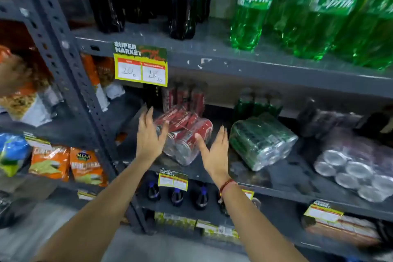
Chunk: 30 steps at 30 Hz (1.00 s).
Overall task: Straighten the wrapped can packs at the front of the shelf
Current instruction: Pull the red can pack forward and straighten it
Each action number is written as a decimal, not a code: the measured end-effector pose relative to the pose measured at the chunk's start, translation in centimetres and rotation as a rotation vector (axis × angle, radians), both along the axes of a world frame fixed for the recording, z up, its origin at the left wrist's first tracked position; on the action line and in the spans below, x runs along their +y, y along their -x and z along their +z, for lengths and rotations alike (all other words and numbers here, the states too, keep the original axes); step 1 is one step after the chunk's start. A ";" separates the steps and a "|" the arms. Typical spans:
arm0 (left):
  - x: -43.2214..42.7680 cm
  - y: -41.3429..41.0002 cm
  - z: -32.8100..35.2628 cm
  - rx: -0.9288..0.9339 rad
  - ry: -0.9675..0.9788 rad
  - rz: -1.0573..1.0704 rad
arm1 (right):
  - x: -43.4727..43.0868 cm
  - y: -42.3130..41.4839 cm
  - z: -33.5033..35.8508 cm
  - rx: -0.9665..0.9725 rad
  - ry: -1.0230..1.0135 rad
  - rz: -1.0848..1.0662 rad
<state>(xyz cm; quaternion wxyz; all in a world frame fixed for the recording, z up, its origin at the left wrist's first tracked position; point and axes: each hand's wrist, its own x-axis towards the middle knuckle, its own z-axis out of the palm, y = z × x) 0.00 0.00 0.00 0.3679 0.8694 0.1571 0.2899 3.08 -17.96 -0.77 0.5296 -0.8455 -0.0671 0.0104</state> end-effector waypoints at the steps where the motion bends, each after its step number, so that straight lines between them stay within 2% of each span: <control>1: 0.8 -1.5 -0.1 0.058 0.019 0.003 | 0.5 -0.8 -0.5 0.130 -0.069 -0.019; 3: 2.3 -3.9 0.2 0.221 0.087 -0.001 | 1.5 -2.3 -1.2 0.377 -0.181 -0.018; 6: 4.4 -7.0 0.0 0.502 0.159 -0.044 | 2.8 -2.9 -1.6 0.589 -0.343 -0.015; 10: 5.4 -7.4 0.1 0.540 0.317 -0.173 | 4.3 -3.3 -2.7 0.648 -0.453 0.000; 14: 5.8 -7.1 0.4 0.572 0.355 -0.258 | 5.0 -3.9 -3.9 0.608 -0.524 -0.044; 18: 6.2 -6.2 -0.1 0.466 0.388 -0.268 | 4.5 -3.0 -3.6 0.503 -0.560 0.007; 24: 6.5 -4.0 -2.3 0.233 0.556 -0.361 | 2.4 -3.9 -3.5 0.139 -0.240 0.174; 27: 5.5 -3.6 -4.2 0.165 0.585 -0.377 | 2.0 -4.2 -4.1 0.096 -0.169 0.162; 30: 4.0 -2.9 -5.6 0.100 0.613 -0.283 | 1.7 -4.4 -4.6 0.079 -0.141 0.164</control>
